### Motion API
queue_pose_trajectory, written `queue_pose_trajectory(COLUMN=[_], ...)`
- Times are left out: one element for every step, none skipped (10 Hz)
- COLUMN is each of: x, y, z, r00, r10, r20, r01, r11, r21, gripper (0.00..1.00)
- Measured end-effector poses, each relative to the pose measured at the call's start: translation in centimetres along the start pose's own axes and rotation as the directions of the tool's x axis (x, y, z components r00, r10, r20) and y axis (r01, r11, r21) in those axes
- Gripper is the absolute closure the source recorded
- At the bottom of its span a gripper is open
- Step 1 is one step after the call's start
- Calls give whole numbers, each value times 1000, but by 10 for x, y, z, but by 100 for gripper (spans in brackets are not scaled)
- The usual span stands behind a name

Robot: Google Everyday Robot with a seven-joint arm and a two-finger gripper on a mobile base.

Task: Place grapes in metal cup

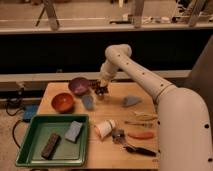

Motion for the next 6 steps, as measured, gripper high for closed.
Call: queue_pose_trajectory(x=[-1,-2,-4,-6,-7,-8], y=[-1,-1,-2,-2,-2,-3], z=[3,6,8,11,13,16], r00=[1000,1000,999,999,998,998], r10=[-2,-7,-12,-17,-20,-22], r20=[-16,-28,-38,-48,-55,-59], r01=[2,7,12,16,19,20], r11=[1000,1000,1000,1000,1000,999], r21=[-4,-8,-12,-16,-20,-24], gripper=[100,100,100,100,100,100])
